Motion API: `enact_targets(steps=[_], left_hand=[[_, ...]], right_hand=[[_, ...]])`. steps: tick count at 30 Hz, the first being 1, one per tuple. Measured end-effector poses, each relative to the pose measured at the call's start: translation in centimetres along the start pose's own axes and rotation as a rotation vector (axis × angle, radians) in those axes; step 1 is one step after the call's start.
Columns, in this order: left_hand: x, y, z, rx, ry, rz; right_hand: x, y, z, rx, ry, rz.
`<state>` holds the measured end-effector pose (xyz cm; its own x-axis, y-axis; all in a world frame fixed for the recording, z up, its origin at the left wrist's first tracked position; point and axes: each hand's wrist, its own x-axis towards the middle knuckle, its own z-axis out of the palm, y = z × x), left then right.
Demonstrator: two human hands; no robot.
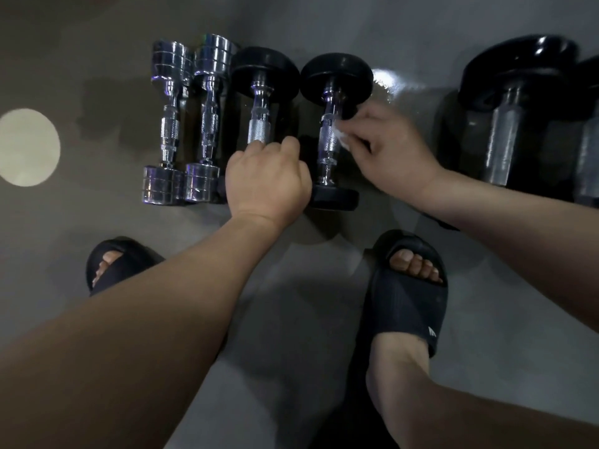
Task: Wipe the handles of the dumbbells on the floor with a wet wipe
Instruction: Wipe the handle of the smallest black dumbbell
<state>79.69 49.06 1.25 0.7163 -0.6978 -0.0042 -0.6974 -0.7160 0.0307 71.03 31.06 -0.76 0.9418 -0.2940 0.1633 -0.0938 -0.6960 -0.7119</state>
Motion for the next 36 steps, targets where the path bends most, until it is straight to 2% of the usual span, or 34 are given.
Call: enact_targets(steps=[2,4,9,15,21,27,32,36], left_hand=[[0.0,0.0,-0.1,0.015,0.004,0.001],[0.0,0.0,-0.1,0.022,0.003,0.006],[0.0,0.1,-0.1,0.024,-0.004,0.006],[-0.1,0.1,0.0,0.026,0.039,0.004],[0.0,0.1,0.0,0.021,0.043,0.006],[-0.1,0.0,-0.1,0.021,0.042,0.009],[-0.1,0.1,-0.1,0.024,0.031,-0.001],[0.0,0.1,-0.1,0.017,0.022,-0.004]], right_hand=[[-0.2,0.3,-0.2,-0.032,-0.049,-0.062],[0.7,0.4,-0.3,-0.054,-0.028,-0.071],[2.0,-0.3,0.2,-0.074,0.059,0.038],[0.5,-1.3,-0.8,-0.120,-0.162,-0.211],[2.6,-1.3,-0.2,-0.141,0.006,-0.031],[1.5,-1.7,-1.3,-0.157,-0.221,-0.222],[3.8,-1.2,-0.6,-0.191,-0.063,-0.075],[2.0,-2.1,-0.7,-0.153,-0.104,-0.158]])
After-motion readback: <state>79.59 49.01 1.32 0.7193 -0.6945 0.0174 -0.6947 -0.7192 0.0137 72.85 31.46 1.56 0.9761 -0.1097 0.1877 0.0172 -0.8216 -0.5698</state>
